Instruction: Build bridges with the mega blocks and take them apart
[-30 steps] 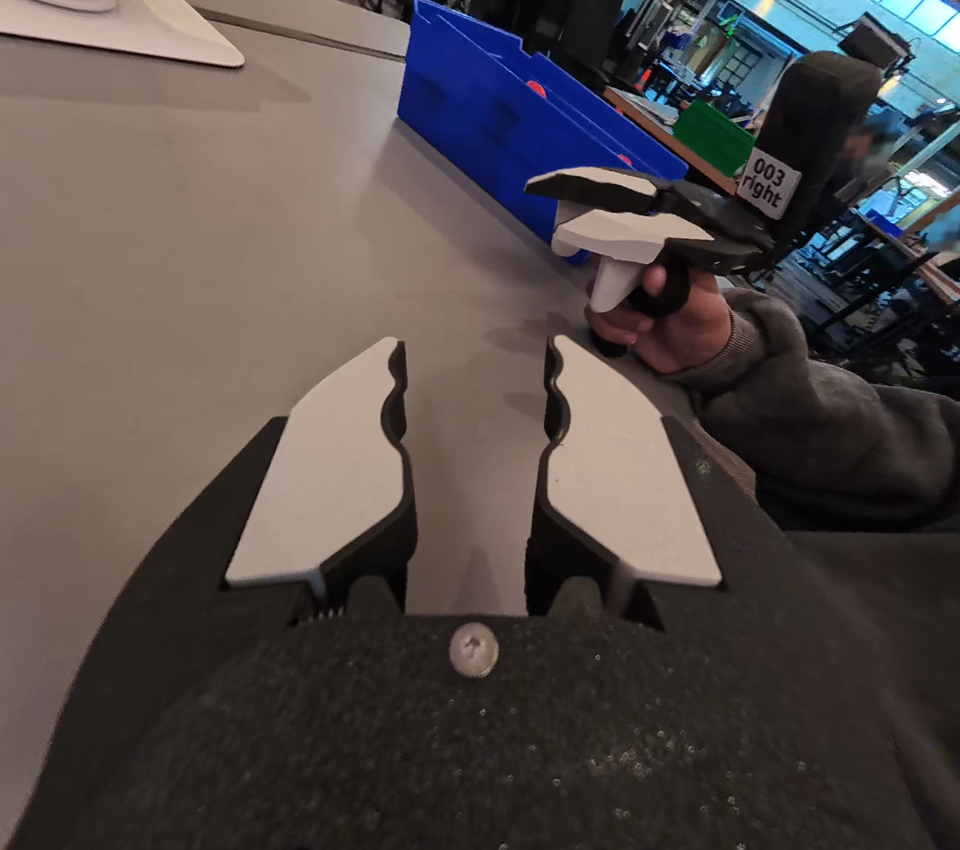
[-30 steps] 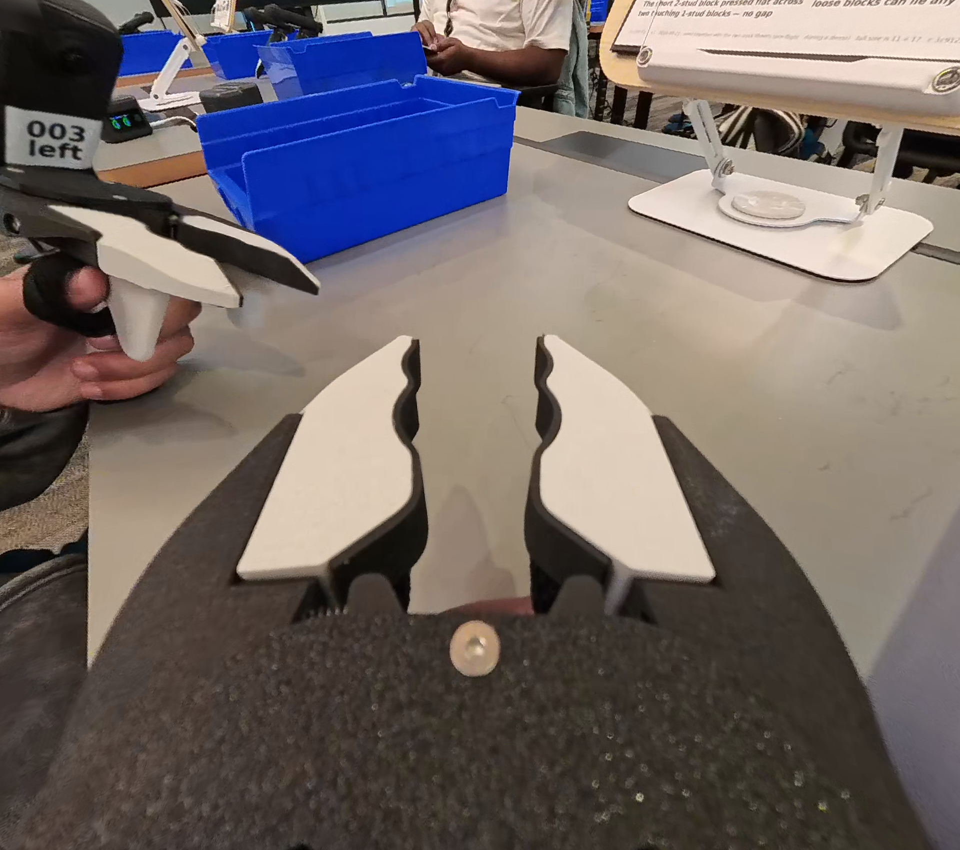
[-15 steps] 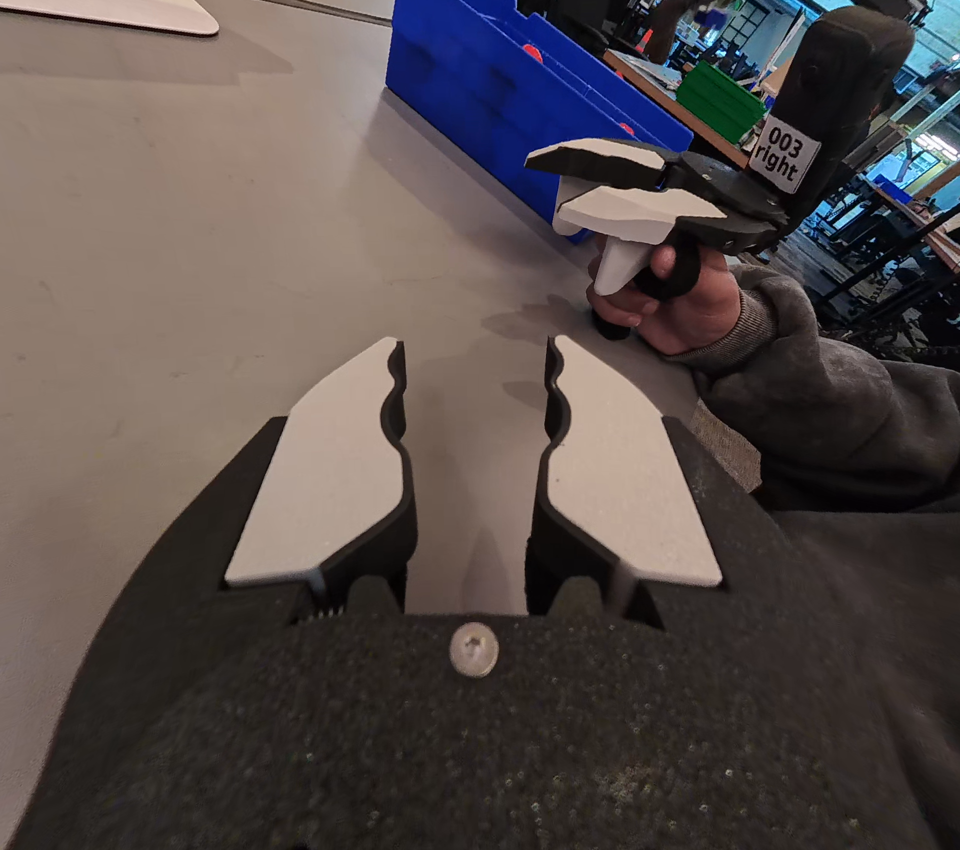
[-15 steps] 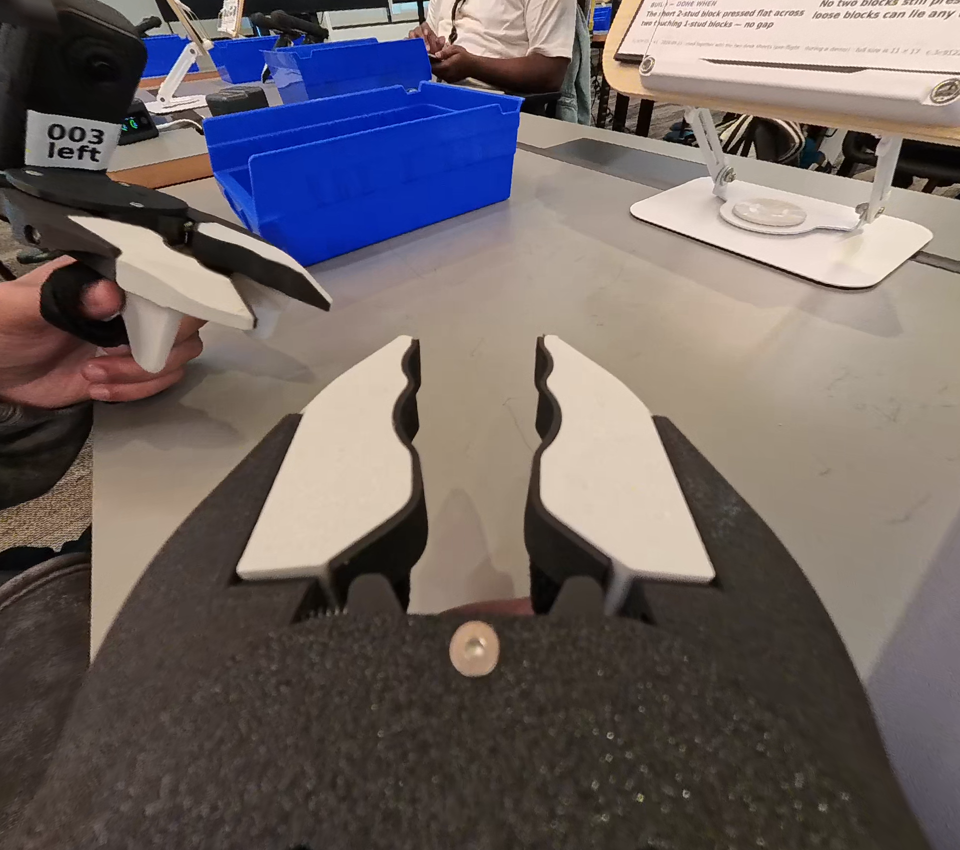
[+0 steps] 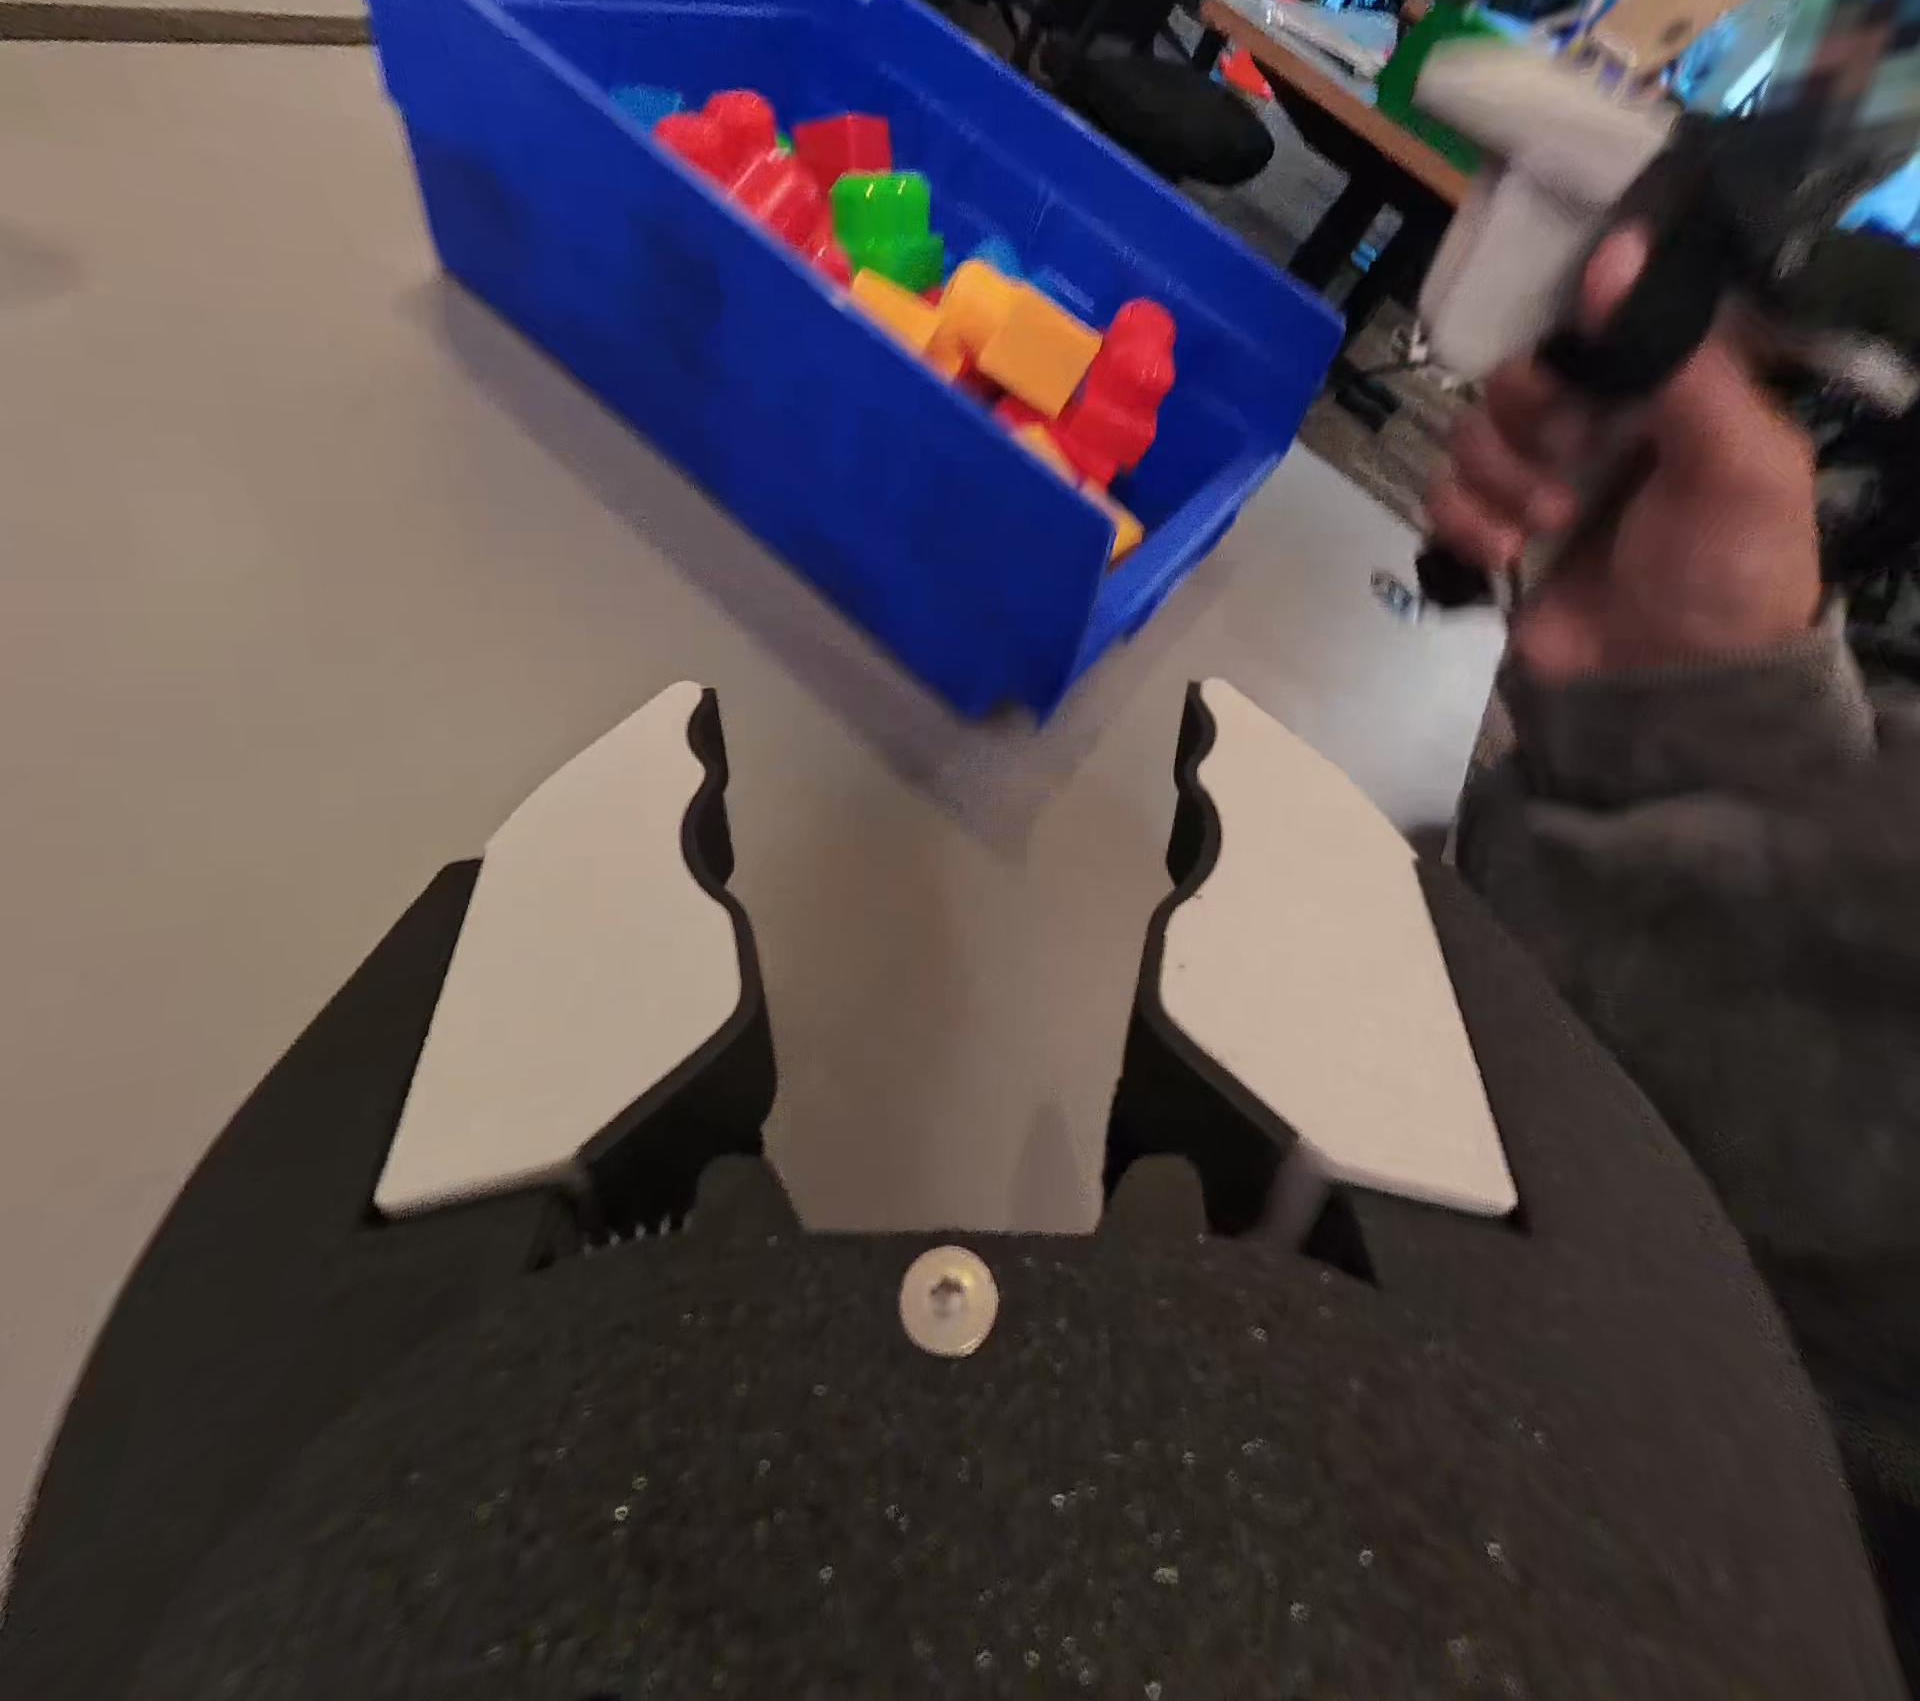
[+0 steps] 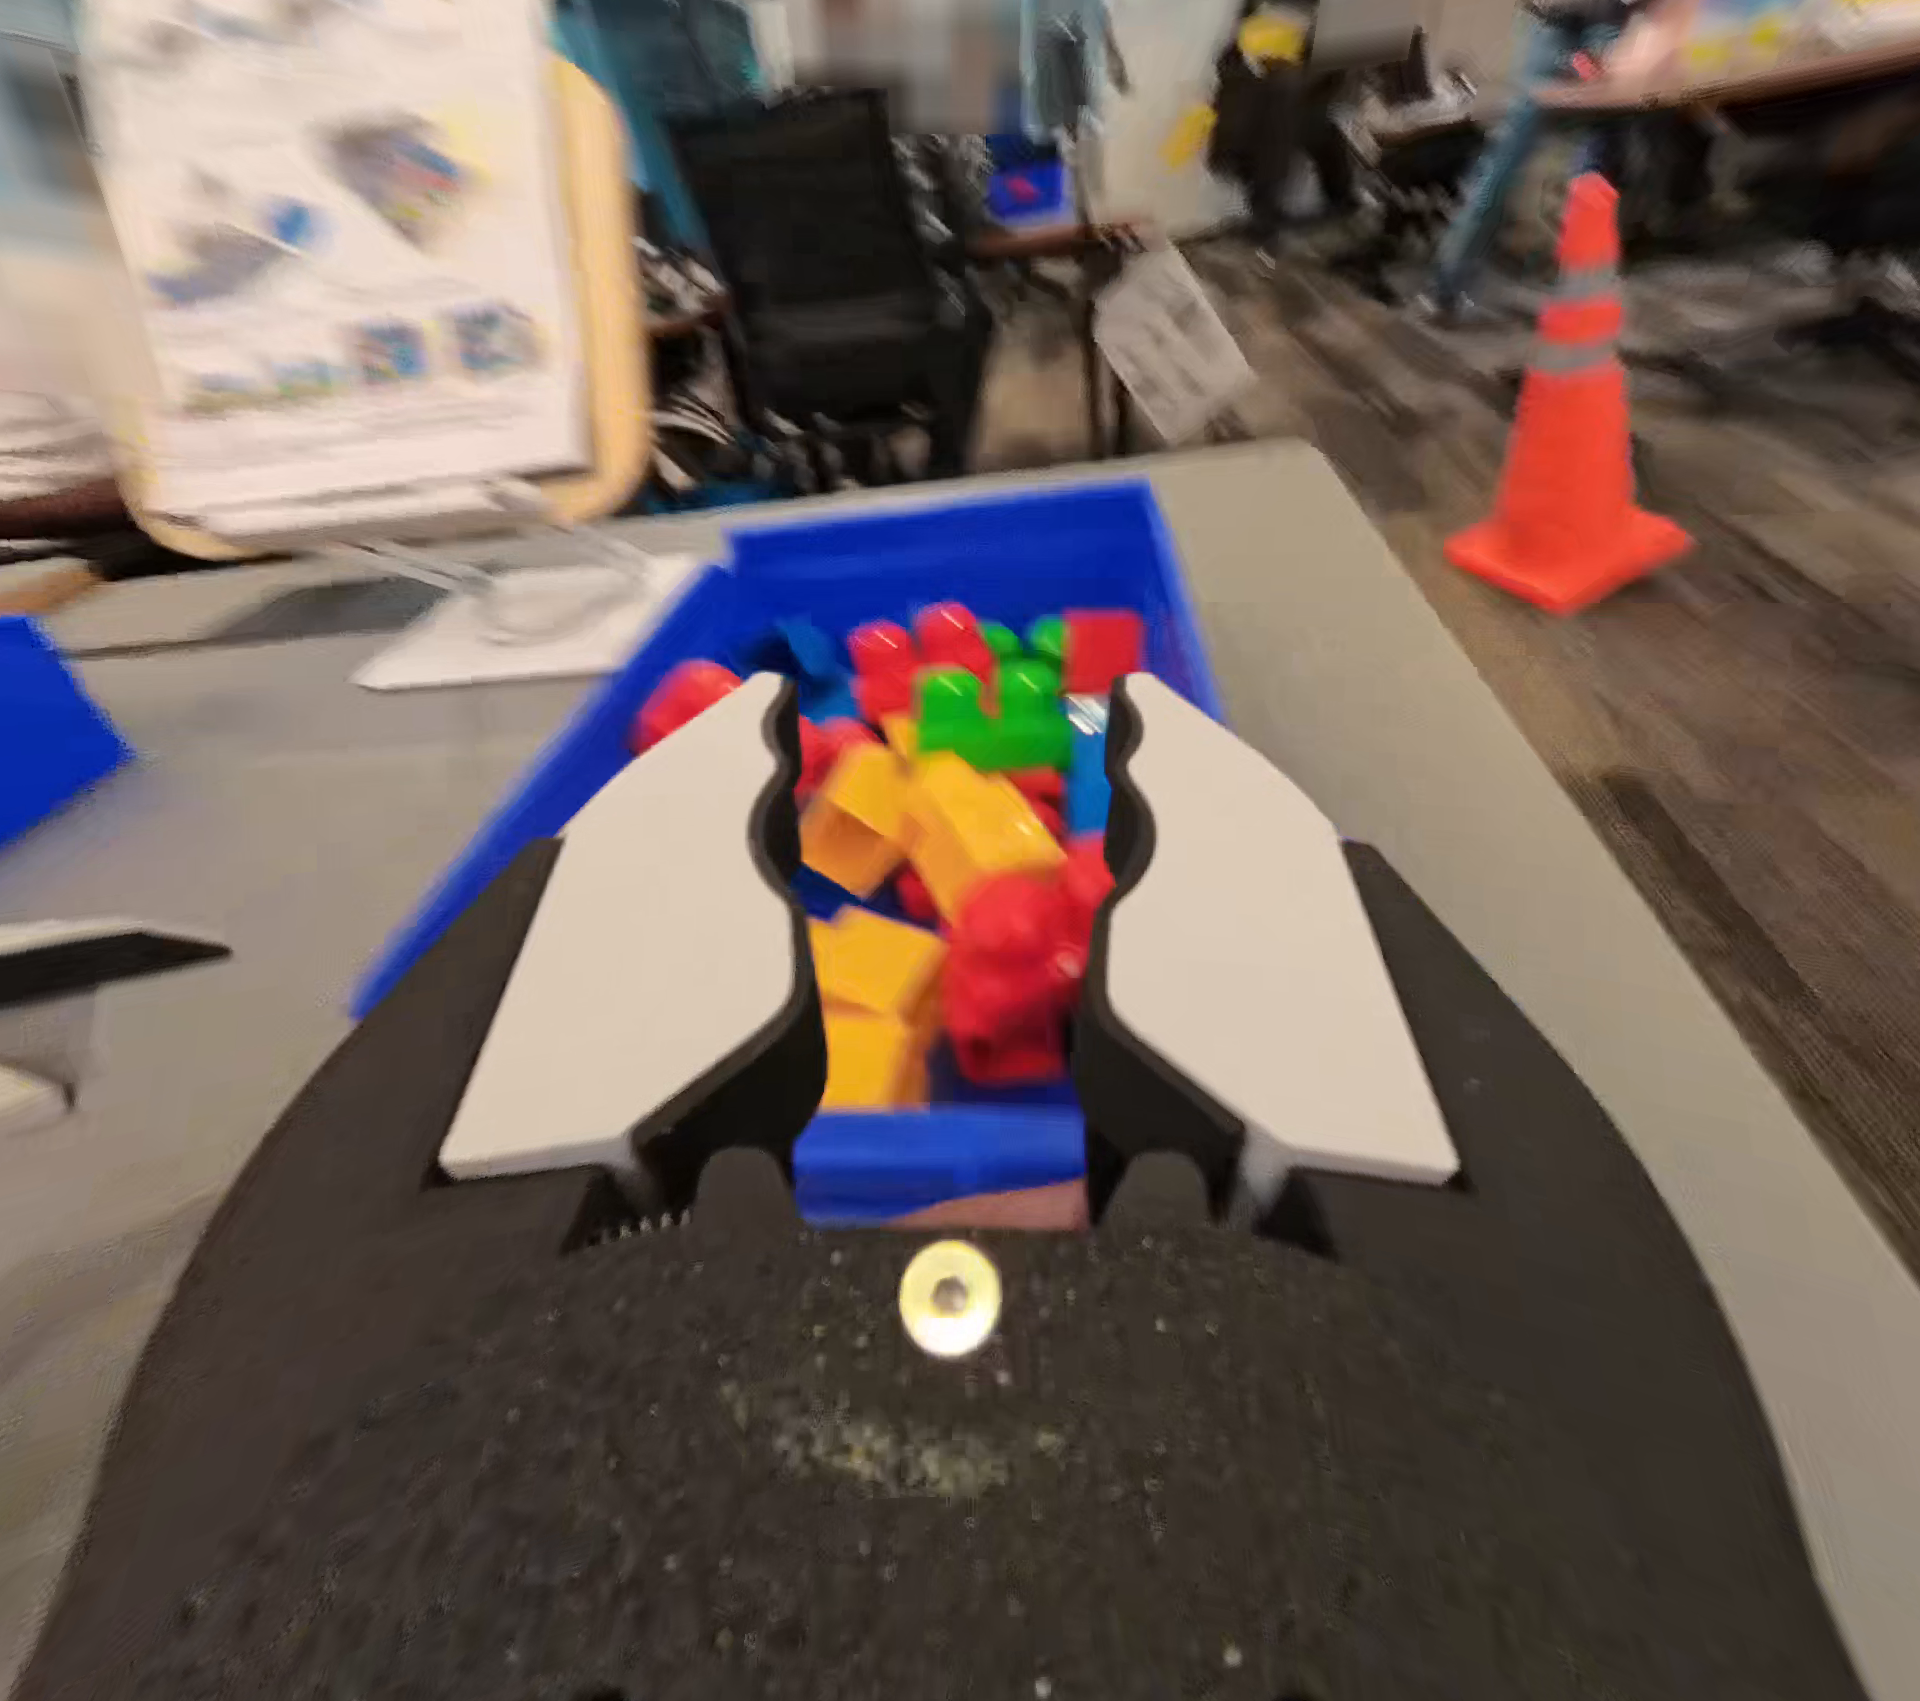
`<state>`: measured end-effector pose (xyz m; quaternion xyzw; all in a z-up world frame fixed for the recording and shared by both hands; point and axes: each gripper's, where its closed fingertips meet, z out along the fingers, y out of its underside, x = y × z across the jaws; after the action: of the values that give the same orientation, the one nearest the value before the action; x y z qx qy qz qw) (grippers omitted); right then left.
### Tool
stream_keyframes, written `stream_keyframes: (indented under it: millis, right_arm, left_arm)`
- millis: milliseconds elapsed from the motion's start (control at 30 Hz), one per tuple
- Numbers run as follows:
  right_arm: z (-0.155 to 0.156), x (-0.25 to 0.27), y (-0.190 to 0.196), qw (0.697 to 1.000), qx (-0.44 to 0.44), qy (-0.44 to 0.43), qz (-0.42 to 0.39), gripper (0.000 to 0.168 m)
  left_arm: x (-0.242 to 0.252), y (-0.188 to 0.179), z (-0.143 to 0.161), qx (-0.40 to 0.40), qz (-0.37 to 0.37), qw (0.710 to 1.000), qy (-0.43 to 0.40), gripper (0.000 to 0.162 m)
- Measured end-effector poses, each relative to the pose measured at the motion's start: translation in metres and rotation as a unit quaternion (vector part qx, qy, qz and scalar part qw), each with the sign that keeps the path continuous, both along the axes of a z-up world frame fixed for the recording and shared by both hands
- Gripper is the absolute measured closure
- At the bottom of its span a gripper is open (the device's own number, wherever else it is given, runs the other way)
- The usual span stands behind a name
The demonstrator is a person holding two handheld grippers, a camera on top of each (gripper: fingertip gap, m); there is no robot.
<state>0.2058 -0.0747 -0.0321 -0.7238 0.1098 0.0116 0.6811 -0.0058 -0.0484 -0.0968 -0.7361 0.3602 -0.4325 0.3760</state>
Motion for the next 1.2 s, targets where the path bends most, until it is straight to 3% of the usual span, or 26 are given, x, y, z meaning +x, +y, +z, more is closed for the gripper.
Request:
stream_keyframes:
  millis: [100,200,400,467,567,633,667,900,1200]
  right_arm:
    - [-0.046,0.035,-0.020,0.997,-0.060,-0.002,-0.052,0.109]
    - [-0.062,0.045,-0.018,0.996,-0.076,0.021,-0.049,0.109]
    - [-0.083,0.032,0.012,0.993,-0.100,0.064,-0.009,0.112]
    - [-0.089,0.025,0.021,0.991,-0.106,0.081,-0.010,0.120]
    - [-0.092,0.020,0.029,0.990,-0.109,0.082,-0.038,0.135]
    - [-0.090,0.020,0.026,0.988,-0.117,0.072,-0.074,0.161]
    - [-0.090,0.016,0.024,0.987,-0.124,0.062,-0.083,0.164]
    - [-0.061,-0.049,0.013,0.989,-0.077,0.033,-0.124,0.165]
    - [-0.047,-0.202,0.043,0.997,-0.065,0.044,-0.016,0.164]
  left_arm:
    - [0.059,0.010,-0.008,-0.029,0.029,0.999,0.001,0.078]
    - [0.090,0.021,-0.019,-0.040,0.070,0.997,0.003,0.087]
    - [0.091,0.043,-0.028,-0.005,0.119,0.990,0.077,0.116]
    - [0.083,0.050,-0.028,0.019,0.139,0.984,0.109,0.127]
    - [0.068,0.063,-0.027,0.066,0.181,0.969,0.153,0.145]
    - [0.057,0.069,-0.026,0.082,0.208,0.962,0.159,0.152]
    - [0.050,0.071,-0.024,0.094,0.221,0.958,0.157,0.155]
    - [-0.009,0.073,-0.010,0.109,0.243,0.955,0.130,0.160]
    - [-0.171,0.069,0.016,0.142,0.315,0.925,0.158,0.159]
